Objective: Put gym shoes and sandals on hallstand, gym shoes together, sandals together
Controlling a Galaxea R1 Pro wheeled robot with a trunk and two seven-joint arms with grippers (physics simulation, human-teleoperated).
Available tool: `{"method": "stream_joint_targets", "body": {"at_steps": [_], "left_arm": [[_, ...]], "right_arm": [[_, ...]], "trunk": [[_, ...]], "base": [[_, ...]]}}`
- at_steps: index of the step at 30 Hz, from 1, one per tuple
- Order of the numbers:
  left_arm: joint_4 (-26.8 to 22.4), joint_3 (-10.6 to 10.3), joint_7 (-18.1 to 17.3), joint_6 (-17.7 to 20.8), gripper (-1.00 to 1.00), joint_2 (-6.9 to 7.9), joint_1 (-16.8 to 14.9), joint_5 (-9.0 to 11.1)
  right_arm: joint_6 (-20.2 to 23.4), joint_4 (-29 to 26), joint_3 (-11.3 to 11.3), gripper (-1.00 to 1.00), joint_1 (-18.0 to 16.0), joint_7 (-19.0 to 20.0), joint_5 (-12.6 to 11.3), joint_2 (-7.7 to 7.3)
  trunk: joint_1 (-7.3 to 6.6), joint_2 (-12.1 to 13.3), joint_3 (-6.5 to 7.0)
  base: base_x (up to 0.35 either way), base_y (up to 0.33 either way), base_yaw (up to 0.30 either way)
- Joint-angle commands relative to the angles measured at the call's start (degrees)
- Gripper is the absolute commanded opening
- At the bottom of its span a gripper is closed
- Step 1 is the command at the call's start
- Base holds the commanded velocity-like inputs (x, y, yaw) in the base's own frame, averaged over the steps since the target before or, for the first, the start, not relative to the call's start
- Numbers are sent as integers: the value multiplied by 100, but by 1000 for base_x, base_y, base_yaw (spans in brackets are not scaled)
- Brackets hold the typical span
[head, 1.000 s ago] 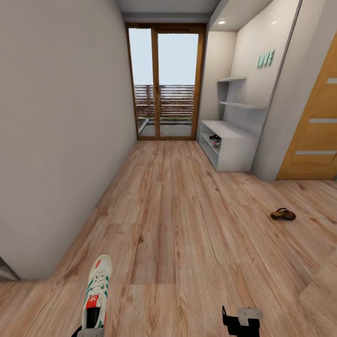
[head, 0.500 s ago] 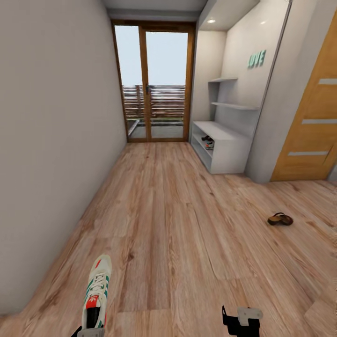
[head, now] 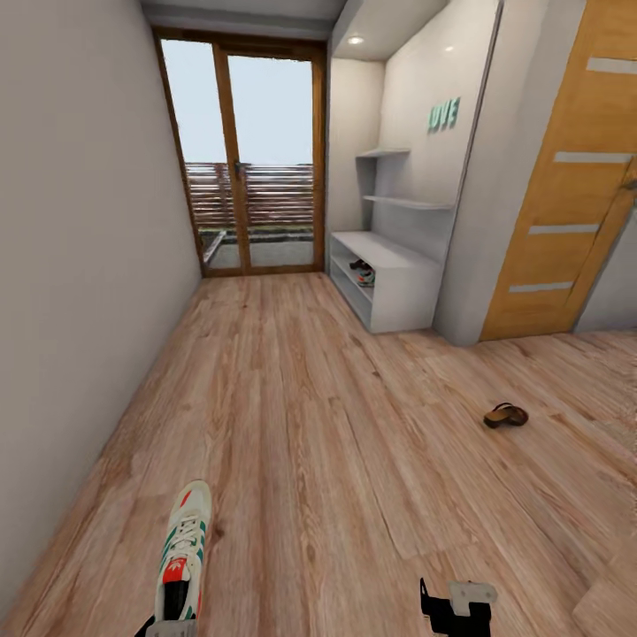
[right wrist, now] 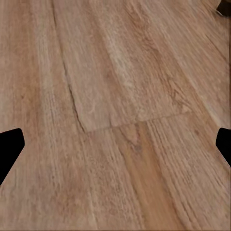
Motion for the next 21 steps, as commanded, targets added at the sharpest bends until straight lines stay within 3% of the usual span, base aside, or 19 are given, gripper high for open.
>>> {"method": "stream_joint_targets", "body": {"at_steps": [1, 21], "left_arm": [[1, -35, -16, -15, -100, 2, -2, 60], [1, -35, -15, -13, -100, 2, -2, 60]], "right_arm": [[-10, 2, 51, 100, -4, -23, -34, 1], [-10, 1, 51, 100, -4, -23, -34, 1]], "trunk": [[2, -2, -3], [2, -2, 47]], "base": [[334, 124, -249], [332, 128, -249]]}}
